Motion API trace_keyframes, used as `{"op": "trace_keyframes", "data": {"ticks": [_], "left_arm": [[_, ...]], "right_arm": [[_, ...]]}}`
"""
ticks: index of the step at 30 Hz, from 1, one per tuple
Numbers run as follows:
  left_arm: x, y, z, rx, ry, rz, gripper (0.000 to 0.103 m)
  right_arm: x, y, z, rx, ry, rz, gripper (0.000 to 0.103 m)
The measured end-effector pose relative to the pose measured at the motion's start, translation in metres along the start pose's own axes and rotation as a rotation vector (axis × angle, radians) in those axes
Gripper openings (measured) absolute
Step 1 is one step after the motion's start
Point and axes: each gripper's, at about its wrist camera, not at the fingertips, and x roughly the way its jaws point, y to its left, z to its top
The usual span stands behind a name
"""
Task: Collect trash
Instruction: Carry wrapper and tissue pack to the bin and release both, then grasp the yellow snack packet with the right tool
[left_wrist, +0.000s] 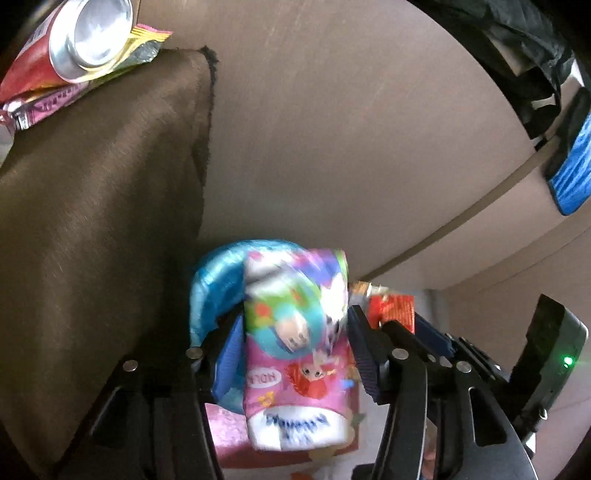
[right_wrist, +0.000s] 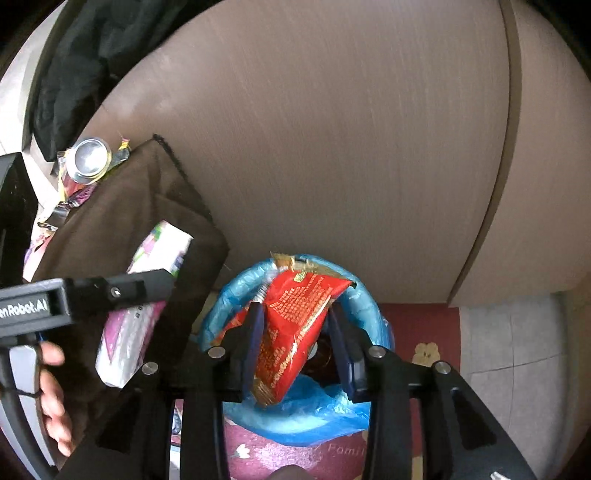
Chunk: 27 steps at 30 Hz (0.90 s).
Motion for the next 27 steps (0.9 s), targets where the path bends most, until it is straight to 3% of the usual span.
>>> {"op": "trace_keyframes", "data": {"ticks": [7, 14, 21, 24, 27], "left_arm": [[-0.023, -0.003, -0.001, -0.005, -0.035, -0.043, 0.055], [-0.105, -0.008, -0.003, 0.065, -0.120, -0.084, 0.055], [-0.207, 0.027, -0.026, 0.121, -0.219, 0.018, 0.055], [-0.253, 0.069, -0.044, 0.094, -0.255, 0.099, 0.055], [-0.275, 0.110, -0.067, 0.057, -0.280, 0.164, 0.055]], "right_arm": [[-0.011, 0.003, 0.001, -0.011, -0.008, 0.009, 0.035], [-0.051, 0.021, 0.006, -0.044, -0.048, -0.010, 0.035], [-0.109, 0.090, 0.007, -0.163, -0.125, 0.058, 0.037], [-0.123, 0.141, 0.000, -0.253, -0.116, 0.148, 0.038], [-0.125, 0.185, -0.006, -0.299, -0.072, 0.253, 0.038]]}}
